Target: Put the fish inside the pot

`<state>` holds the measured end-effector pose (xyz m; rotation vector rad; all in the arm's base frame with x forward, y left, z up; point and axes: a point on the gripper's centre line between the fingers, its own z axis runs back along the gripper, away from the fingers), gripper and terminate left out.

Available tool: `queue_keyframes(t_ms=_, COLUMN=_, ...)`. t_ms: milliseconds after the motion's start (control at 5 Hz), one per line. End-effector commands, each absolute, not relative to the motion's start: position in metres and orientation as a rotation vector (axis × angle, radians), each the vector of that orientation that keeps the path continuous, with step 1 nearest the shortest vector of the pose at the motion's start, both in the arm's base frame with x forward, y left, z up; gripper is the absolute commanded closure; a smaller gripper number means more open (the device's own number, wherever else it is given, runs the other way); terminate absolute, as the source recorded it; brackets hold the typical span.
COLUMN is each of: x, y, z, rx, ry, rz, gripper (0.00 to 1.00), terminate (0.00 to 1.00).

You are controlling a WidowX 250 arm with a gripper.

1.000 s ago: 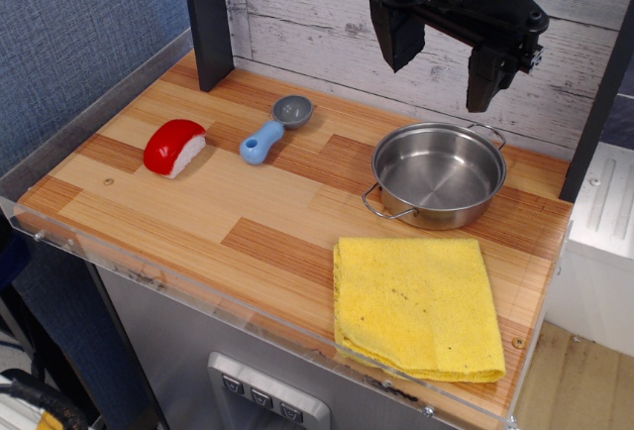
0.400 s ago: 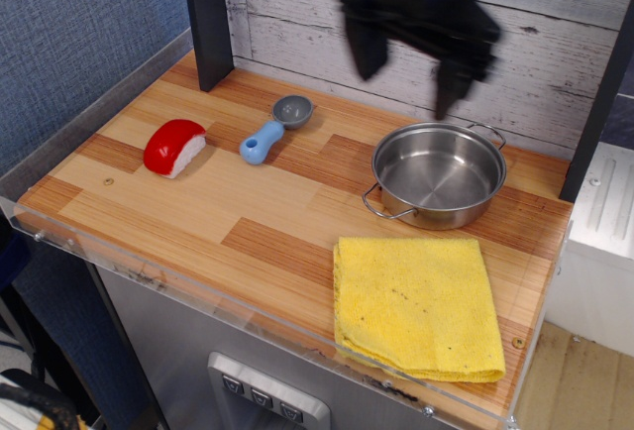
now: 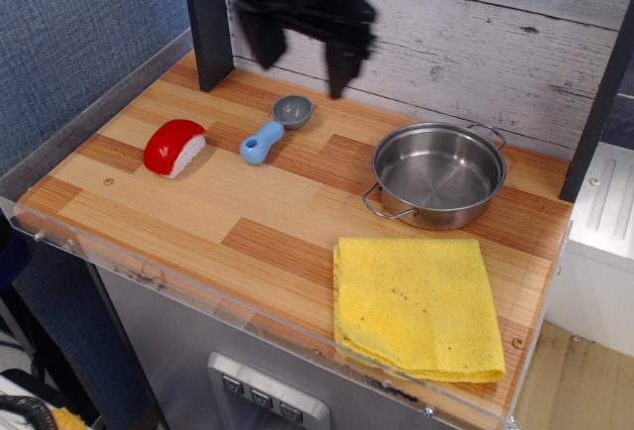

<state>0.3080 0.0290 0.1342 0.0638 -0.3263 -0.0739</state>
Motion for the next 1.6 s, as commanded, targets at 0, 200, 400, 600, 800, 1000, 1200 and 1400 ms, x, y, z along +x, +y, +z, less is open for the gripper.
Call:
queue_keyframes(t_ms=0, x=0.309, y=0.075, z=0.114, rx=0.108, ry=-0.29, rz=-0.04, gripper=0.0, terminate=0.0)
queue_keyframes(t_ms=200, x=0.31, y=0.097, z=0.104, rx=0.12, ry=-0.272, rz=-0.017, gripper=0.0, terminate=0.0)
queue_keyframes(t_ms=400, x=0.308, y=0.118, z=0.094, rx=0.139, ry=-0.259, rz=0.005, gripper=0.0, terminate=0.0)
queue_keyframes(t_ms=600, x=0.308, y=0.135, z=0.088, rx=0.127, ry=-0.244, rz=0.035, gripper=0.0, terminate=0.0)
queue_keyframes(t_ms=800, x=0.302, y=0.151, z=0.08, rx=0.139, ry=-0.225, rz=0.053, gripper=0.0, terminate=0.0)
queue_keyframes(t_ms=1000, x=0.297, y=0.161, z=0.073, rx=0.15, ry=-0.194, rz=0.065, gripper=0.0, terminate=0.0)
queue_keyframes(t_ms=1200, x=0.298, y=0.169, z=0.062, rx=0.142, ry=-0.182, rz=0.08, gripper=0.0, terminate=0.0)
queue_keyframes(t_ms=1400, x=0.301, y=0.169, z=0.051, rx=0.142, ry=-0.168, rz=0.065, gripper=0.0, terminate=0.0)
